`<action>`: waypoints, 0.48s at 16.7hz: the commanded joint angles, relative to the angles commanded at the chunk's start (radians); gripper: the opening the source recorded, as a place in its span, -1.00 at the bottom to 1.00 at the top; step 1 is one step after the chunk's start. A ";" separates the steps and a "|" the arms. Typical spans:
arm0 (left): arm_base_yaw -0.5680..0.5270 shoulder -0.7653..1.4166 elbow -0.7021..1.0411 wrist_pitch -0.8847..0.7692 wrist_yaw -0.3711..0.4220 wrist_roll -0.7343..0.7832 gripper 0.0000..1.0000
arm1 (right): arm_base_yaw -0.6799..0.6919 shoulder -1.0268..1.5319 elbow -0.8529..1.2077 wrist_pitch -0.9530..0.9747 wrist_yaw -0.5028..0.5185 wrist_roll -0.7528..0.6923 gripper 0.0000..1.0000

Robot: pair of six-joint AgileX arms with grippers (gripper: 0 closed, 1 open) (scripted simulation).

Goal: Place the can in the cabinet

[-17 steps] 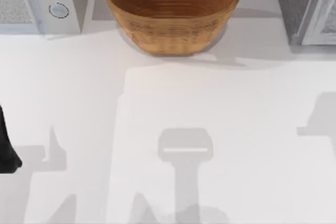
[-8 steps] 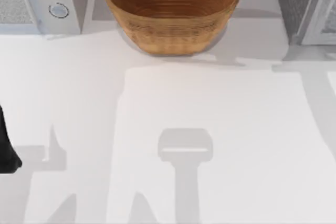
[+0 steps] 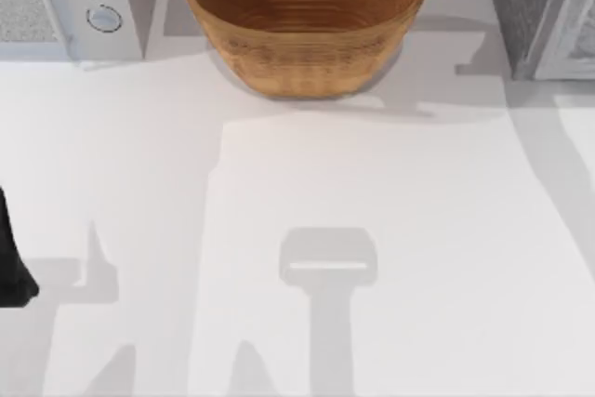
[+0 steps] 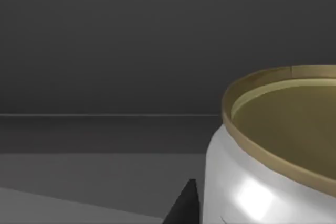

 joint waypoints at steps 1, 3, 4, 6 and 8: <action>0.000 0.000 0.000 0.000 0.000 0.000 1.00 | 0.001 0.010 0.015 -0.003 0.002 0.000 -1.00; 0.000 0.000 0.000 0.000 0.000 0.000 1.00 | 0.002 0.013 0.019 -0.004 0.002 0.000 -1.00; 0.000 0.000 0.000 0.000 0.000 0.000 1.00 | 0.002 0.013 0.019 -0.004 0.002 0.000 -1.00; 0.000 0.000 0.000 0.000 0.000 0.000 1.00 | -0.002 0.010 0.015 -0.003 0.001 0.002 -1.00; 0.000 0.000 0.000 0.000 0.000 0.000 1.00 | -0.003 0.018 0.028 -0.004 -0.001 0.003 -1.00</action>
